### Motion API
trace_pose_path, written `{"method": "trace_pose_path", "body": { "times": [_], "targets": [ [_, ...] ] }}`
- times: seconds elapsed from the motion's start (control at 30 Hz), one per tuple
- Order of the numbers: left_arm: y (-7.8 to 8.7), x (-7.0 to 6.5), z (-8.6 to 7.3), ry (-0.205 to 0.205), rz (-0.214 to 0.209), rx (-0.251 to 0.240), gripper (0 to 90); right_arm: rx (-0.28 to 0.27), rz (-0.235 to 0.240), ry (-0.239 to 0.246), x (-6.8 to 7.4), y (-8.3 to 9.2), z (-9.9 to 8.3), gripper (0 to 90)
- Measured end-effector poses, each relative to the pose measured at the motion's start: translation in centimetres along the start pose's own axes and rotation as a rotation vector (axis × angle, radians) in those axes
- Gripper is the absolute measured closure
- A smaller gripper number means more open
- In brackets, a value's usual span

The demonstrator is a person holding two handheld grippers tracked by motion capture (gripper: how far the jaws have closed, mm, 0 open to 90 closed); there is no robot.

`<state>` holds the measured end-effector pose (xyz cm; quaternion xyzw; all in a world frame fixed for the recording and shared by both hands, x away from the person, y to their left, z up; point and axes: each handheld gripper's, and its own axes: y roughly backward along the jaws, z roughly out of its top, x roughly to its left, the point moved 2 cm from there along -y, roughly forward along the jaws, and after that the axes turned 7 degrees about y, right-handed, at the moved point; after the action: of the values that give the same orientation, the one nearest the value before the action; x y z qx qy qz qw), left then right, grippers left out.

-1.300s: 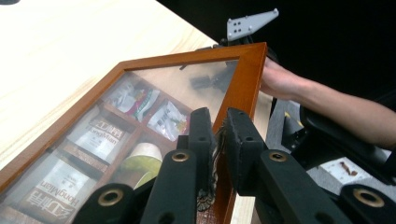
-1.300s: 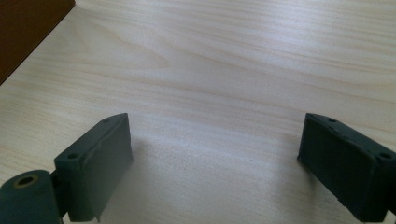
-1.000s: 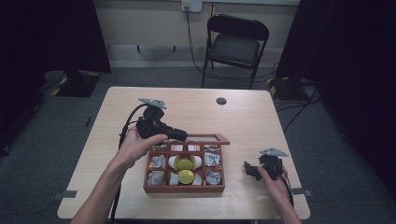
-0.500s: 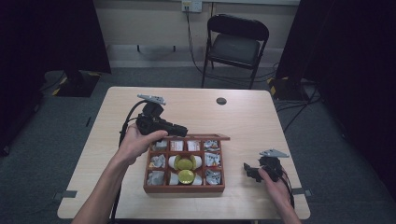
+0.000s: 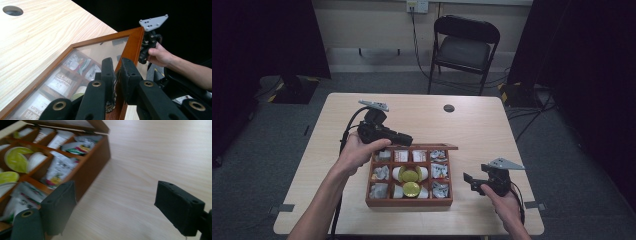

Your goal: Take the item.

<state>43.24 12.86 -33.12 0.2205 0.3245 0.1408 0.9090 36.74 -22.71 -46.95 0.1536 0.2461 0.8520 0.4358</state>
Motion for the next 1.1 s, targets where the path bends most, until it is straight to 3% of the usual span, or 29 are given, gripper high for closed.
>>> {"method": "trace_pose_path", "body": {
  "times": [0.03,0.07,0.2,0.47,0.57,0.77,0.83,1.1],
  "targets": [
    [0.0,0.0,0.0,0.000,0.000,0.000,81.5,0.000,0.000,0.000,0.0,0.0,0.0,16.1],
    [-0.1,-0.1,-0.1,-0.001,0.001,0.003,81.5,-0.019,0.034,0.031,1.1,0.1,0.5,16.5],
    [0.0,-0.2,0.0,0.000,0.016,-0.002,81.4,-0.038,0.098,0.092,2.9,0.3,1.1,16.8],
    [0.0,-0.3,0.3,-0.007,0.030,-0.003,81.5,-0.031,0.202,0.126,5.6,-0.4,1.6,18.2],
    [0.0,-0.3,0.3,-0.005,0.029,-0.002,81.5,-0.027,0.218,0.132,6.2,-0.8,1.8,18.4],
    [0.0,-0.3,0.3,-0.008,0.030,-0.002,81.4,-0.003,0.272,0.188,8.5,-2.2,2.3,19.8],
    [0.0,-0.3,0.3,-0.009,0.031,-0.003,81.5,0.006,0.295,0.222,9.6,-2.7,2.5,24.2],
    [0.0,-0.2,0.3,-0.010,0.028,-0.004,81.5,0.026,0.344,0.276,12.1,-4.2,3.1,32.6]
  ]
}}
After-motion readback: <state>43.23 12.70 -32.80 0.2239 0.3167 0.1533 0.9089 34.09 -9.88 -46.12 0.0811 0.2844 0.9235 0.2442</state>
